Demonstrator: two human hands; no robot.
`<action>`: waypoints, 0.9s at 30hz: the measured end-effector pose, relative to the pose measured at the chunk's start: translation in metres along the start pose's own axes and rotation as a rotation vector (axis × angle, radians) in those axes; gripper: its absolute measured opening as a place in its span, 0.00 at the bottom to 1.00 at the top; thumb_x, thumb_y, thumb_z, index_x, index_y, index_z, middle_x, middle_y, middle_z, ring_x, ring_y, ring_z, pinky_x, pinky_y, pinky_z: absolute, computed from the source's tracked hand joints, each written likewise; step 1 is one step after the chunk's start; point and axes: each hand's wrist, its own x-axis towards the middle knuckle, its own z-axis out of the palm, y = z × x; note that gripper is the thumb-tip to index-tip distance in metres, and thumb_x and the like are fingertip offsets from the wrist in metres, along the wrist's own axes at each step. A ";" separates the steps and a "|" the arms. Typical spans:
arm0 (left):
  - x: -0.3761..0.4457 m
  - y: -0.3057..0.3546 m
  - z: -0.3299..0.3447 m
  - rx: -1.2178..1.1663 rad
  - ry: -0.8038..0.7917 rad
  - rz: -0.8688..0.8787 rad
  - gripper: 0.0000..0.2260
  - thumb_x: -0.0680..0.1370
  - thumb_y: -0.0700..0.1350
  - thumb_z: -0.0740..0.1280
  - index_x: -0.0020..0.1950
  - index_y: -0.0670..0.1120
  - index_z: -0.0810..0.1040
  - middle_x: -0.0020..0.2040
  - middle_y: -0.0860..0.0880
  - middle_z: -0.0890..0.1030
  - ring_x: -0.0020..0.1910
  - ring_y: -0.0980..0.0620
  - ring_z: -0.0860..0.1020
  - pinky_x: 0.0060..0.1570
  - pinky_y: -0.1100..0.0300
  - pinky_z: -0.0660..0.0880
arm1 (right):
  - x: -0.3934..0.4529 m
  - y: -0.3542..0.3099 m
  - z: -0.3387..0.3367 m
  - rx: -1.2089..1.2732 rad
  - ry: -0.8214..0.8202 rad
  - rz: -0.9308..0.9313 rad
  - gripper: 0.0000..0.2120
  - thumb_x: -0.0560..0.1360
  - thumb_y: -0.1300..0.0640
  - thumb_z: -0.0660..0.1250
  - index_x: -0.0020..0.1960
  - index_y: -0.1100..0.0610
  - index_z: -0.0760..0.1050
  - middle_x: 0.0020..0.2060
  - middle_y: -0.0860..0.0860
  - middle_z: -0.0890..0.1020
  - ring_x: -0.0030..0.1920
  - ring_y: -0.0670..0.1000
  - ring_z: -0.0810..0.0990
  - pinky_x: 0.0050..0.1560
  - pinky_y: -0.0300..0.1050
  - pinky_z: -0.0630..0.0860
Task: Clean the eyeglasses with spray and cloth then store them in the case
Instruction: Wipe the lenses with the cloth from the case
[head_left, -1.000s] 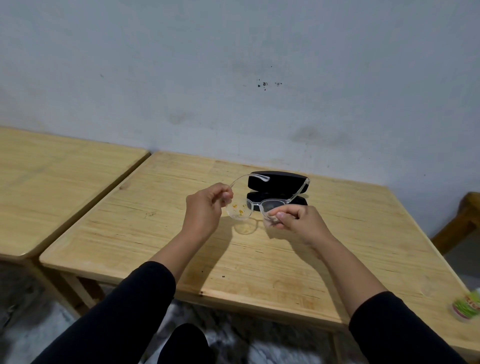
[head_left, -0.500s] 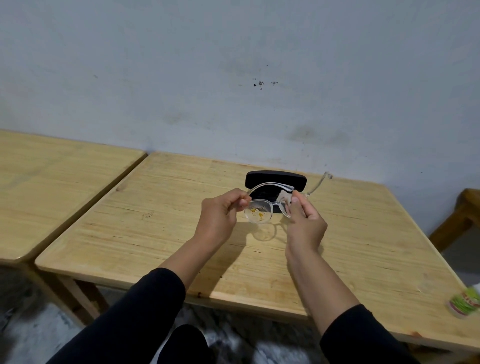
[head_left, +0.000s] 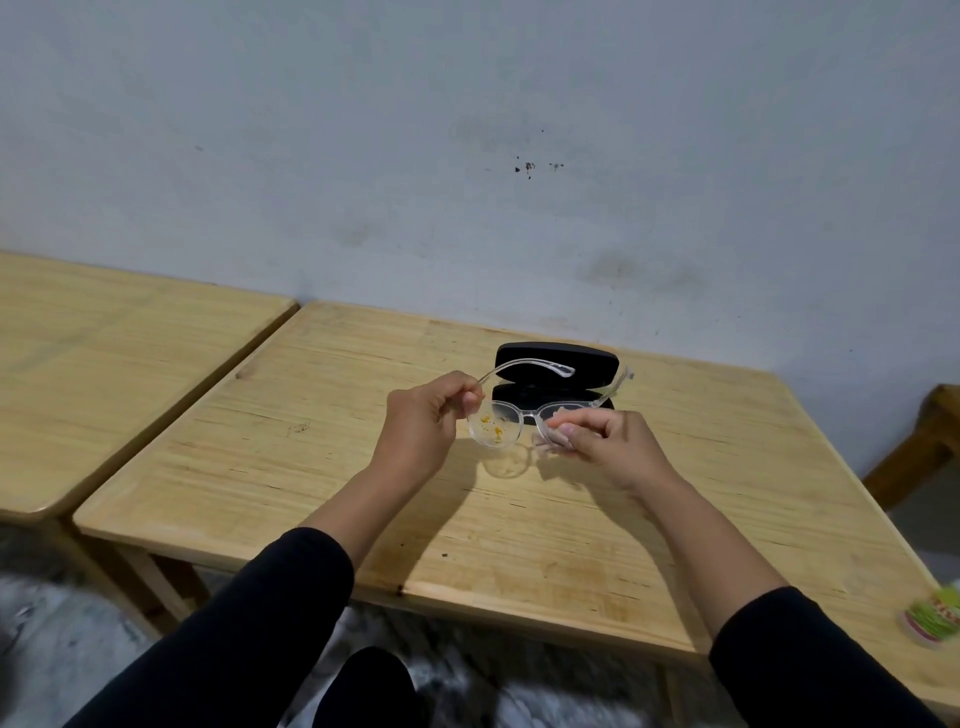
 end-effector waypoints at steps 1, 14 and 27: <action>0.001 0.000 -0.002 0.000 0.001 -0.001 0.13 0.75 0.29 0.61 0.41 0.43 0.80 0.38 0.42 0.83 0.43 0.54 0.82 0.48 0.70 0.77 | 0.000 -0.001 -0.003 -0.075 -0.056 -0.023 0.10 0.75 0.66 0.65 0.44 0.54 0.82 0.41 0.52 0.84 0.38 0.43 0.82 0.37 0.30 0.76; -0.001 0.000 -0.005 0.003 -0.028 0.031 0.16 0.74 0.27 0.59 0.40 0.46 0.78 0.40 0.43 0.83 0.44 0.52 0.82 0.48 0.71 0.76 | -0.002 0.013 0.022 0.216 0.531 0.048 0.10 0.75 0.61 0.66 0.43 0.48 0.81 0.44 0.49 0.84 0.41 0.42 0.82 0.43 0.37 0.77; -0.006 0.006 0.009 -0.004 -0.042 0.075 0.11 0.74 0.28 0.61 0.43 0.41 0.80 0.39 0.46 0.83 0.42 0.62 0.81 0.45 0.72 0.76 | -0.002 0.007 0.037 0.241 0.580 0.047 0.09 0.76 0.61 0.65 0.46 0.50 0.82 0.43 0.47 0.84 0.47 0.47 0.82 0.48 0.40 0.76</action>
